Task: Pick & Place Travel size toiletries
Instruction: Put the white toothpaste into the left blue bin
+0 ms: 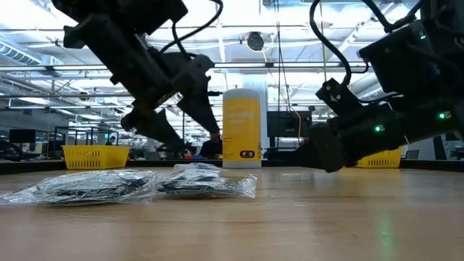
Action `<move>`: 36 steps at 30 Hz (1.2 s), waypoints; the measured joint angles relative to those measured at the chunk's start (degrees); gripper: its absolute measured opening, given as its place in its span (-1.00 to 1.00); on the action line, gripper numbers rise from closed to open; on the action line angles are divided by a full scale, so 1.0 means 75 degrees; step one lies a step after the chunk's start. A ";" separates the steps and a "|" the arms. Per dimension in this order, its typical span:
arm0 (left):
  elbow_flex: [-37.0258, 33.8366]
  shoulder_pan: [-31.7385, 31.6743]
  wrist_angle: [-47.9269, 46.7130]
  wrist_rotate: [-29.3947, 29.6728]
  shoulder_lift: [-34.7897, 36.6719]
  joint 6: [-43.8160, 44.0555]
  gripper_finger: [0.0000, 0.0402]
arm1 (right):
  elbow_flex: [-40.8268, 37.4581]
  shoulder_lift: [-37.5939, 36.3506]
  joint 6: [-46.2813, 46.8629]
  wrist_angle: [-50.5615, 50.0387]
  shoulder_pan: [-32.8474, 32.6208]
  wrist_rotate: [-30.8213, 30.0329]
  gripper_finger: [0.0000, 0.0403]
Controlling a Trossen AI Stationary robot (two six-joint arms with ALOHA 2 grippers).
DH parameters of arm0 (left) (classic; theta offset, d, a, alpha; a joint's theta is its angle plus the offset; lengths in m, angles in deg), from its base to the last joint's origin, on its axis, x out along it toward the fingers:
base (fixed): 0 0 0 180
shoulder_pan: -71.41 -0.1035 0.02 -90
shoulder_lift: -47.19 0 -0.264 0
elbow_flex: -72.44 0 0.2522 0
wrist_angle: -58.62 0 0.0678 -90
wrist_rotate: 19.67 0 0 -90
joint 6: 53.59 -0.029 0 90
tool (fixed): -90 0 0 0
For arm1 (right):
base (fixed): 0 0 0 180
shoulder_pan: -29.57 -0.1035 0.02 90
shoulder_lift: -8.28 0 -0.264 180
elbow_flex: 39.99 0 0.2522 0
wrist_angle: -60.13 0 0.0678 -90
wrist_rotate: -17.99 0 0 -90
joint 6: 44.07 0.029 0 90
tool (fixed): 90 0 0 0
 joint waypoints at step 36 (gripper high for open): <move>0.0023 0.0141 0.0981 0.0482 -0.1753 0.0110 -0.30 | -0.0006 -0.0034 -0.0773 0.1534 0.0688 0.0031 -0.50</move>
